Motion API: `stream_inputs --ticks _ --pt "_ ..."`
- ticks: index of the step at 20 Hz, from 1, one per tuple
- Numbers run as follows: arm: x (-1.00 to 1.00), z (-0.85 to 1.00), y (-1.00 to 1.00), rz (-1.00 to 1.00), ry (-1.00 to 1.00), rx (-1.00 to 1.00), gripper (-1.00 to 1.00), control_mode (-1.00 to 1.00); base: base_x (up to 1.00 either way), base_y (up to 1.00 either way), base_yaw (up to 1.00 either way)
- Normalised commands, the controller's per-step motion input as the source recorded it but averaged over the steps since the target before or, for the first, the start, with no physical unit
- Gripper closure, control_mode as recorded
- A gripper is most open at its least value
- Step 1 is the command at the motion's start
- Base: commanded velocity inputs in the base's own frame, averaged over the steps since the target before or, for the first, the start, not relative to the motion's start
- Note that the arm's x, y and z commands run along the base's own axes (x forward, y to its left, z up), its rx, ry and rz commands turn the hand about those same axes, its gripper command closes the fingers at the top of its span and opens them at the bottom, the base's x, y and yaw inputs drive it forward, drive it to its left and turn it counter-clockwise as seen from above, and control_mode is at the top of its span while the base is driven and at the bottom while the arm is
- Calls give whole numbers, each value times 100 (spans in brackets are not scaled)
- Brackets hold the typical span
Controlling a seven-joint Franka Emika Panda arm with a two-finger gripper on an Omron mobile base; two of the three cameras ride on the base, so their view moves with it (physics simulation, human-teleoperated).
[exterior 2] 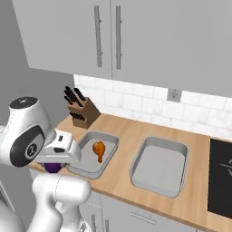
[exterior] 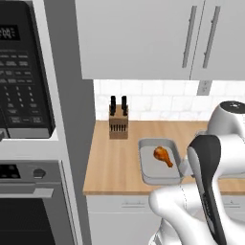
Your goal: Place one eggplant and one chicken drumstick in each tupperware on the nearby counter, to pack two identical lunches.
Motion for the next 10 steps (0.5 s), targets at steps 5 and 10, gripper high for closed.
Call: stream_inputs --ticks 5,10 --pt "0 0 0 0 0 0 100 100 0 -1 0" --pt "6 0 0 0 0 0 100 -100 1 0 0"
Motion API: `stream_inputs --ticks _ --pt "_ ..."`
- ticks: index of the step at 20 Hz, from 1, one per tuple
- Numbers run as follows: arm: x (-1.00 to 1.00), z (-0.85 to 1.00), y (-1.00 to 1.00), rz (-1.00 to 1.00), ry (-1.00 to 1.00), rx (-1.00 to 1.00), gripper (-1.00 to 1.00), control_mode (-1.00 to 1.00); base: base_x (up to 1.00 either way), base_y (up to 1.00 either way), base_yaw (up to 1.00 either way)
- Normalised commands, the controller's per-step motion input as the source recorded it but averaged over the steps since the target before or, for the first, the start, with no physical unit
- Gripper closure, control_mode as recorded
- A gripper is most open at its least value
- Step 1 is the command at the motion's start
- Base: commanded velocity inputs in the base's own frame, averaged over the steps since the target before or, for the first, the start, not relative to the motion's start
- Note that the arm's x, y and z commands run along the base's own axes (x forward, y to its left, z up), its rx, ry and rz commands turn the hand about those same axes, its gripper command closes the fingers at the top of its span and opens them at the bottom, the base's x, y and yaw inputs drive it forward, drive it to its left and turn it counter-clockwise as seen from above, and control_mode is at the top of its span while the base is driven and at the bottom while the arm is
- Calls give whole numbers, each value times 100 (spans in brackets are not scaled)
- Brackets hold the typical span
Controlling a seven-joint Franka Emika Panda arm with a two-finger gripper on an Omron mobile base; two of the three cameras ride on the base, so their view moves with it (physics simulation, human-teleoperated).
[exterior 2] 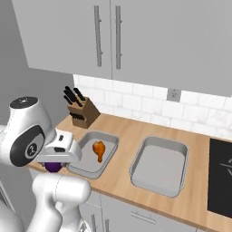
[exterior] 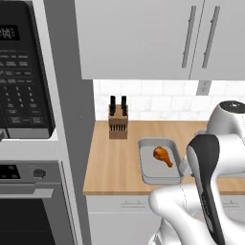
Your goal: Place one eggplant and one chicken drumstick in each tupperware on the nearby counter, to pack two identical lunches.
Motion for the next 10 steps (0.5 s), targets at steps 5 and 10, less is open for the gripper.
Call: stream_inputs --ticks 5,10 --pt "93 -1 3 9 0 0 100 -100 0 0 0" --pt "100 -30 21 12 0 0 100 -100 0 0 0"
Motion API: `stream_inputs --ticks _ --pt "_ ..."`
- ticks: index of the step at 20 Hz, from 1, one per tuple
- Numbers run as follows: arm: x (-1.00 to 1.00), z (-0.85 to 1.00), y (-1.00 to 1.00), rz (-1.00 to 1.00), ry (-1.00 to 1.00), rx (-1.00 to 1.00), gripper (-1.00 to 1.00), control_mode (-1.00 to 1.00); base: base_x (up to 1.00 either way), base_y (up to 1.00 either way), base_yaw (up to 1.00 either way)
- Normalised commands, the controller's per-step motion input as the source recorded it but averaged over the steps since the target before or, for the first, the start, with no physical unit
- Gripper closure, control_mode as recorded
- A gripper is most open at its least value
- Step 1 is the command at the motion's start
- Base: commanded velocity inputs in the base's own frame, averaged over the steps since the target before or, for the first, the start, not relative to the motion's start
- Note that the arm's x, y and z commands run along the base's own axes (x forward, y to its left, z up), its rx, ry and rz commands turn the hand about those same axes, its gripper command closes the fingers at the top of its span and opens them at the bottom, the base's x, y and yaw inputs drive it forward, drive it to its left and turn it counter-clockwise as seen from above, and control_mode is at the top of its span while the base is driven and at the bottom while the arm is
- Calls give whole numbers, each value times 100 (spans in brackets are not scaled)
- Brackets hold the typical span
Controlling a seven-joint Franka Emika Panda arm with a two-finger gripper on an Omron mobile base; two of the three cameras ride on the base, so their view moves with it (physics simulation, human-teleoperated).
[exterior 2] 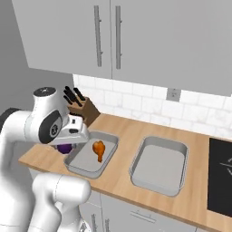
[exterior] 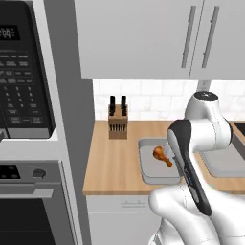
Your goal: Place one eggplant and one chicken drumstick in each tupperware on the nearby counter, to pack two identical lunches.
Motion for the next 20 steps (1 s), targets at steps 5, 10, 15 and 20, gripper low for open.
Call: stream_inputs --ticks 5,10,15,20 --pt "100 -83 25 13 6 0 100 -100 0 0 0" --pt "98 -73 3 8 15 0 100 -100 0 0 0" --pt "71 -60 -5 2 5 0 100 -100 0 0 0" --pt "46 -56 -3 3 0 0 100 -100 0 0 0"
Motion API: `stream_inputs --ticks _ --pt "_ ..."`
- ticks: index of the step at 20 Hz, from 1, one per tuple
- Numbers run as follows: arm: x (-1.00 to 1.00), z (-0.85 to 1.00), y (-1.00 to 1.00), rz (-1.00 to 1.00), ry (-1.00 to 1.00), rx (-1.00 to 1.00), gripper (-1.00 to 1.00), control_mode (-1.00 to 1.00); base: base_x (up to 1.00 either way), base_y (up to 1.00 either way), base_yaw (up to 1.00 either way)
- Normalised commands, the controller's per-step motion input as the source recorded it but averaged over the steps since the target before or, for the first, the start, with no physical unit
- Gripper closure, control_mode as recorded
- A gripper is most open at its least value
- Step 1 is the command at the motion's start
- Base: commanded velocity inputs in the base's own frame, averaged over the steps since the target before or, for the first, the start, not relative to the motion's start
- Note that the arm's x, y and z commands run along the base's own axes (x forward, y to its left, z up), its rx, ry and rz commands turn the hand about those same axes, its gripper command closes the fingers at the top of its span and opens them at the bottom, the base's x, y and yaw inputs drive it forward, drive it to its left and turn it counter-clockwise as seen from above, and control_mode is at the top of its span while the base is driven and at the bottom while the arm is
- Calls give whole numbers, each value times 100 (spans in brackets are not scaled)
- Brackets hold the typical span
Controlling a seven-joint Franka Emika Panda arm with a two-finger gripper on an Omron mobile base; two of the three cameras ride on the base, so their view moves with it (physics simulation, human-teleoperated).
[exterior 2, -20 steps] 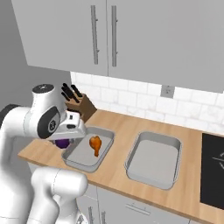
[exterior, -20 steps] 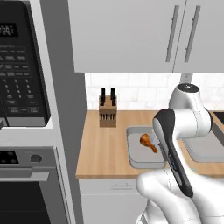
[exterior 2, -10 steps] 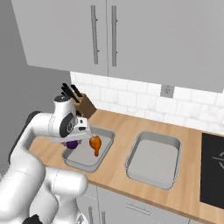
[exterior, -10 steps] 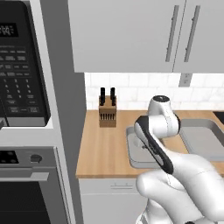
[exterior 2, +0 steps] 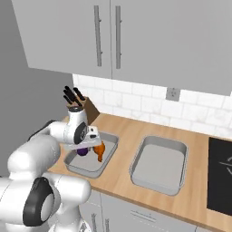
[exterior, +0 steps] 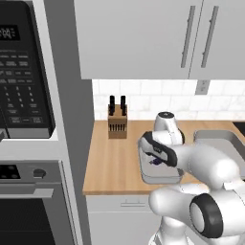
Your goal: Place one eggplant and one chicken drumstick in each tupperware on the nearby counter, to pack two identical lunches.
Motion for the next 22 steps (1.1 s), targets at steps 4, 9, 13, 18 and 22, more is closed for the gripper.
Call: stream_inputs --ticks 4,9,13,18,22 --pt "19 -48 0 3 0 0 100 -100 0 0 0" --pt "3 -34 -6 2 0 0 100 -100 0 0 0" --pt "0 -16 -1 1 0 0 100 -100 0 0 0" --pt "0 3 0 0 0 0 -100 -100 0 0 0" --pt "-11 23 0 0 0 -1 -100 -100 0 0 0"
